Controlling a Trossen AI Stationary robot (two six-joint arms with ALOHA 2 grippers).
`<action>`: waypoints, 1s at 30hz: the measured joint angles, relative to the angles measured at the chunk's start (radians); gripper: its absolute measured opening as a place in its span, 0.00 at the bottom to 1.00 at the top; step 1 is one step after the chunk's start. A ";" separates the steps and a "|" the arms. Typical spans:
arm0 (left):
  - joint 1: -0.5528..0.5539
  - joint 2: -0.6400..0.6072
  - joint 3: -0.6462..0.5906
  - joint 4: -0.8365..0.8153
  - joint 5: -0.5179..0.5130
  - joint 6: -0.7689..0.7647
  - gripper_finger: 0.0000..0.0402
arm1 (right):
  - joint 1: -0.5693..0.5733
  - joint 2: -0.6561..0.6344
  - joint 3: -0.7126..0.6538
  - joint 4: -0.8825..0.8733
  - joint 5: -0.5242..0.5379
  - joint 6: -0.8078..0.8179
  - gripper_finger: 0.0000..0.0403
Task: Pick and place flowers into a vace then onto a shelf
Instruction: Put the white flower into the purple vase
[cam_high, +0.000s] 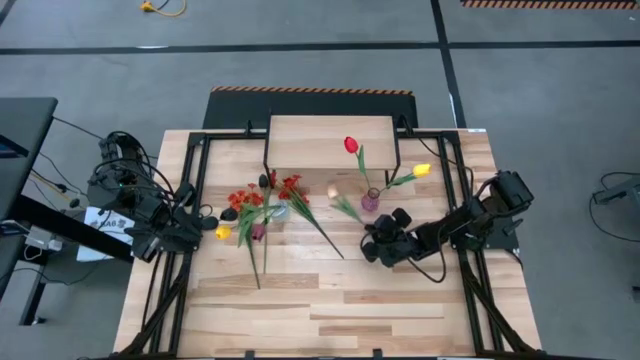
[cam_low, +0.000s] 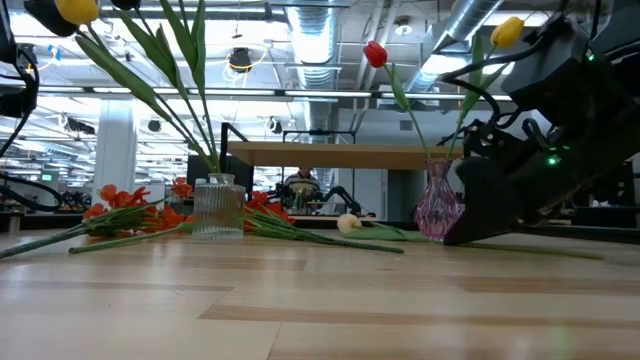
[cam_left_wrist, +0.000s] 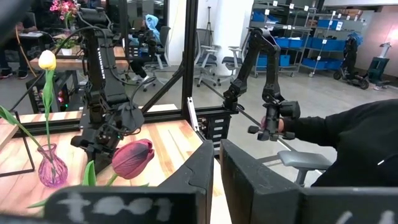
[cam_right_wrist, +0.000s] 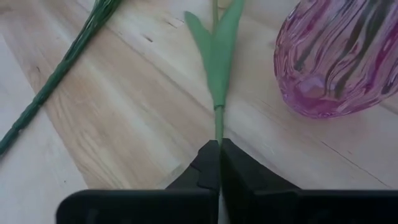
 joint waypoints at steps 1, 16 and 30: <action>0.000 0.000 0.000 0.000 0.000 0.000 0.04 | 0.005 -0.005 0.000 -0.004 -0.005 0.000 0.00; 0.000 0.000 0.000 -0.004 0.000 0.000 0.04 | 0.145 -0.353 -0.003 -0.226 -0.113 -0.054 0.00; 0.000 0.000 0.000 -0.004 0.000 0.000 0.04 | 0.256 -0.445 -0.001 -0.229 0.097 -0.073 0.00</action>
